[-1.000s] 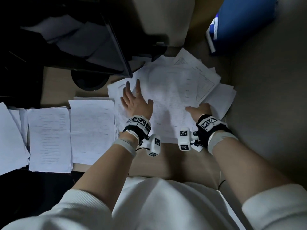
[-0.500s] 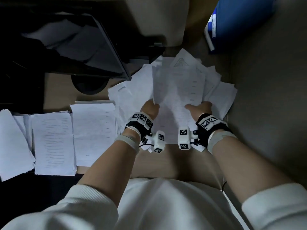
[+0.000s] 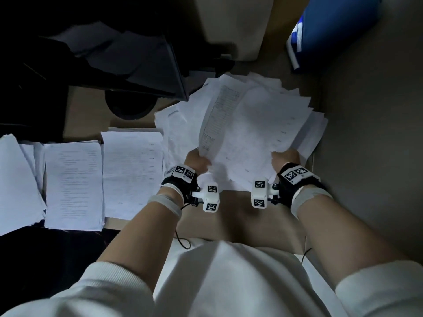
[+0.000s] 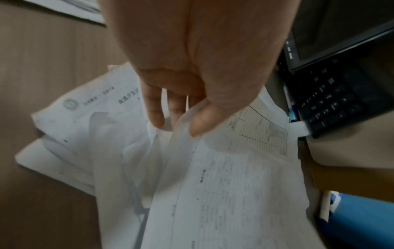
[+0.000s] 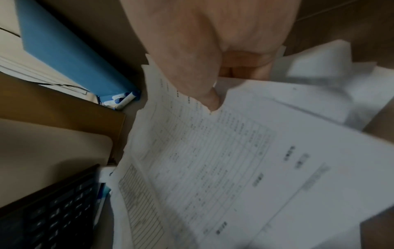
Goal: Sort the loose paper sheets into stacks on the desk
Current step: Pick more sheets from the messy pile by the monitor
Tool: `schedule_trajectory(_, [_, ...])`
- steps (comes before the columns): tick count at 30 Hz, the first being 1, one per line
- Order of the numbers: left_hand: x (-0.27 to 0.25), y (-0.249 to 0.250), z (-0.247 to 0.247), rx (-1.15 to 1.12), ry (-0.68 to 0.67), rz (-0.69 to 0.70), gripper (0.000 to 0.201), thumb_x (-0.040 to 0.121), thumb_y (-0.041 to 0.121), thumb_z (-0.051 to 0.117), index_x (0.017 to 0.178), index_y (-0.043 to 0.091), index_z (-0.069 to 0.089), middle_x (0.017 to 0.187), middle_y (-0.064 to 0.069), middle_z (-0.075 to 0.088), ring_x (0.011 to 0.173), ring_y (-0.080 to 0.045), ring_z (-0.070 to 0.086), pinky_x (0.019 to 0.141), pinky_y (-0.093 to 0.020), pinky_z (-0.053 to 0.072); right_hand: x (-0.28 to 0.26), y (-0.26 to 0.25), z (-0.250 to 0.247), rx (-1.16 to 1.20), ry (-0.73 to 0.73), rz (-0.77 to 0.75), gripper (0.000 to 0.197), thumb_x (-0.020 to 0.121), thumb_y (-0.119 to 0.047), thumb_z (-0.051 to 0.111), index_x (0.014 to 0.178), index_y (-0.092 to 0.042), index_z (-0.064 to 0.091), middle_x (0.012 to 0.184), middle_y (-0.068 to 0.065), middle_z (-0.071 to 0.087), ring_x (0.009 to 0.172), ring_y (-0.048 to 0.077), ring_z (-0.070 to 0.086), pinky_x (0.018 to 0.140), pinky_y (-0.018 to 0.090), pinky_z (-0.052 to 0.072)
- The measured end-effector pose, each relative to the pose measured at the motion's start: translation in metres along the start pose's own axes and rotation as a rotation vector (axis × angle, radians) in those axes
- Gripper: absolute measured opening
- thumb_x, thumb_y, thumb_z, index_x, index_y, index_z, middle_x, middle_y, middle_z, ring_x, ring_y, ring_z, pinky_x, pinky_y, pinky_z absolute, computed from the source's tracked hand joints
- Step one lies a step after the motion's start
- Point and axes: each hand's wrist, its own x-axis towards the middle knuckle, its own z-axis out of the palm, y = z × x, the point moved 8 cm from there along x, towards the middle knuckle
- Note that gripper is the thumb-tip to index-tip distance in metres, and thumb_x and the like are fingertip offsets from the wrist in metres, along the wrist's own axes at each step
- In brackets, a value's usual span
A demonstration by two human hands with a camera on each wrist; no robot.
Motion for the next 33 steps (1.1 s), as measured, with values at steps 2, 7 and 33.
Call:
schedule_trajectory(2, [-0.005,0.010,-0.007,-0.091,0.015,0.117,0.063,0.080,-0.001,0.068,0.138,0.014,0.050,0.121,-0.005,0.063,0.108,-0.025,0.060,0.090,-0.038,0.052,0.001,-0.001,0.007,0.020,-0.001,0.009,0.017,0.097,-0.016,0.053,0.097,0.001,0.052,0.106,0.015,0.052,0.091,0.022,0.048,0.076,0.034,0.038])
schedule_trajectory(7, [0.007,0.022,-0.037,-0.263,0.162,0.182,0.034,0.097,0.025,0.058,0.129,0.021,0.063,0.129,-0.005,0.064,0.117,-0.026,0.060,0.101,-0.041,0.049,-0.013,-0.015,0.017,0.061,0.007,-0.057,0.053,0.093,-0.017,0.052,0.140,0.000,0.036,0.120,0.008,0.051,0.106,0.029,0.056,0.083,0.036,0.045])
schedule_trajectory(33, [0.034,0.042,-0.024,0.440,-0.005,-0.029,0.045,0.096,0.039,0.053,0.116,-0.002,0.060,0.109,-0.016,0.060,0.095,-0.029,0.055,0.079,-0.031,0.042,-0.014,-0.040,0.029,0.085,0.070,-0.182,0.062,0.084,-0.035,0.070,0.136,-0.012,0.045,0.137,0.015,0.042,0.118,0.033,0.050,0.096,0.037,0.046])
